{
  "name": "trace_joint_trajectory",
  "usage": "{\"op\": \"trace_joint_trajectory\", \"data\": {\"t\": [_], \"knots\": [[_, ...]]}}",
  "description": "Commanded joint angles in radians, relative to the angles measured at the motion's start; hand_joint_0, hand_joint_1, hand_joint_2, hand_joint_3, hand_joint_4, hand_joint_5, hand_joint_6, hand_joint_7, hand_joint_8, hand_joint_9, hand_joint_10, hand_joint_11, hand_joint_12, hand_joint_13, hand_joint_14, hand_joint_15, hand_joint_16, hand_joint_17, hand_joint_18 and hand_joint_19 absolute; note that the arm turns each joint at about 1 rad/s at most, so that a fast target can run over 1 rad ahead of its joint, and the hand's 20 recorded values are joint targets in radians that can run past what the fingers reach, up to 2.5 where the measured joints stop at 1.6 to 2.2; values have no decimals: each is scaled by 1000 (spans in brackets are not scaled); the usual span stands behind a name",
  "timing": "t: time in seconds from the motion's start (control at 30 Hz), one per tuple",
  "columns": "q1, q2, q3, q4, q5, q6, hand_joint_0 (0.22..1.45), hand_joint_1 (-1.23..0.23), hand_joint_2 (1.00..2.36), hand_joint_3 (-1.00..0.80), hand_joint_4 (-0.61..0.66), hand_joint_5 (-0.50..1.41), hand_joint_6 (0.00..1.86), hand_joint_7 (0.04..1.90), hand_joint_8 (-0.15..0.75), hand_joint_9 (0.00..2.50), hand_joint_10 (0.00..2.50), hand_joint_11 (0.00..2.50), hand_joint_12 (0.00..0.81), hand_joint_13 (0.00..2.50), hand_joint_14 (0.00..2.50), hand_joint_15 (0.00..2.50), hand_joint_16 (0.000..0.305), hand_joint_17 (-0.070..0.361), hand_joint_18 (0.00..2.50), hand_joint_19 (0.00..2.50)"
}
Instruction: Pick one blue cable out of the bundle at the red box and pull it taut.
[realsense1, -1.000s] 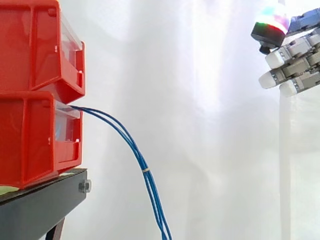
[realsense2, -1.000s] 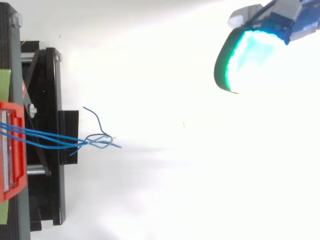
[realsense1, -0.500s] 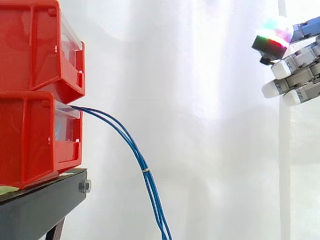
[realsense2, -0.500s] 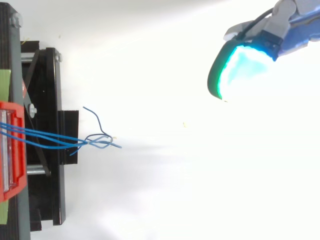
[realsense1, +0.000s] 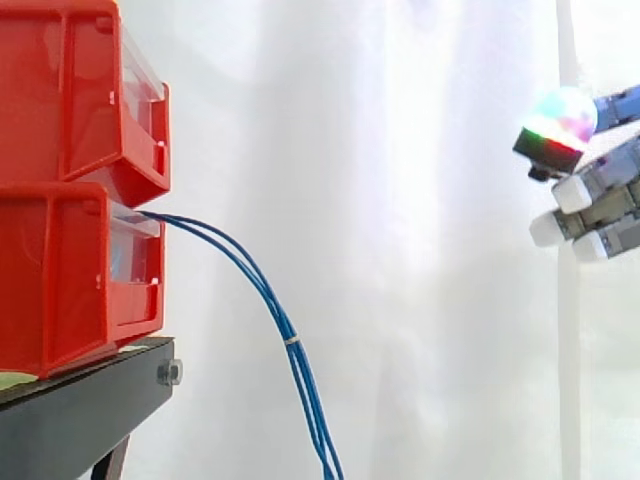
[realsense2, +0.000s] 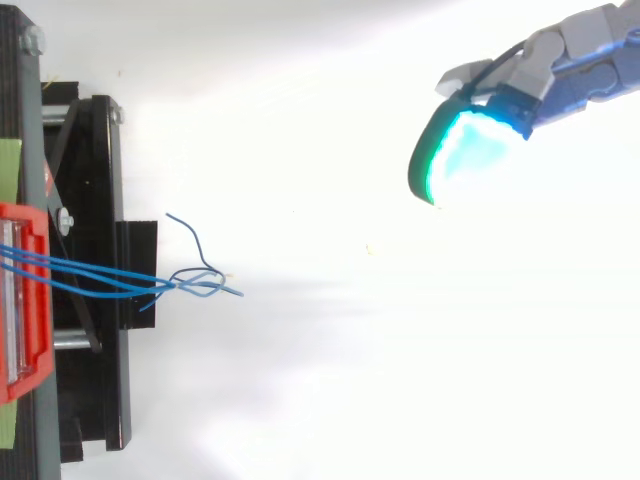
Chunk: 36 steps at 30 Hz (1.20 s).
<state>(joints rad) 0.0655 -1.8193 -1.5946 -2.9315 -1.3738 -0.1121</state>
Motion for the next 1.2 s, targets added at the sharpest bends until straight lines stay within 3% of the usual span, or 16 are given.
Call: {"op": "trace_joint_trajectory", "data": {"t": [0.0,0.1,0.2,0.23,0.33,0.37,0.47,0.53,0.57,0.63,0.77,1.03,1.1,1.13,1.17], "knots": [[7,0,-53,69,73,-44,424,-823,1000,-500,314,-194,502,816,352,431,7,292,418,93,3,98,70,157,90,186],[10,-5,-76,146,131,-103,419,-846,1000,-500,314,-193,502,818,349,419,6,285,419,87,3,92,71,159,83,173],[11,-18,-79,178,156,-135,420,-849,1000,-500,317,-192,502,818,349,417,7,289,418,85,3,92,71,159,80,180],[11,-40,-77,198,163,-149,420,-849,1000,-500,317,-192,502,818,349,417,7,288,419,84,2,103,71,159,81,181],[13,-100,-77,256,165,-152,421,-845,1000,-500,318,-191,502,819,349,416,7,291,418,84,3,99,70,158,79,187],[16,-140,-77,302,165,-146,425,-835,1000,-500,319,-190,502,818,348,417,6,283,417,86,3,96,70,157,78,182],[20,-183,-76,382,168,-142,426,-814,1000,-500,325,-188,502,819,350,421,7,285,416,92,3,102,70,158,79,189],[20,-193,-77,402,168,-142,427,-800,1000,-500,330,-186,502,818,350,422,7,277,417,94,3,98,70,157,81,188],[27,-224,-73,454,170,-139,428,-794,1000,-500,328,-186,502,818,350,422,6,278,417,95,3,98,70,157,87,188],[30,-261,-57,492,171,-139,431,-786,1000,-500,334,-184,502,820,351,432,6,286,416,96,3,98,69,156,88,192],[37,-333,-5,503,171,-129,444,-768,1000,-500,339,-176,502,838,351,442,7,279,411,108,3,99,68,153,90,199],[59,-519,193,474,163,-69,452,-761,1000,-500,345,-170,502,850,351,450,7,282,409,121,4,104,68,152,100,208],[60,-529,206,473,163,-66,455,-756,1000,-500,343,-169,502,852,352,457,7,284,408,124,4,105,67,151,99,212],[59,-566,263,471,148,-41,455,-757,1000,-500,343,-169,502,851,352,458,9,287,408,126,4,105,67,151,100,208],[59,-566,263,471,148,-41,457,-750,1000,-500,344,-168,502,852,351,459,7,289,409,129,4,102,67,151,100,215]]}}
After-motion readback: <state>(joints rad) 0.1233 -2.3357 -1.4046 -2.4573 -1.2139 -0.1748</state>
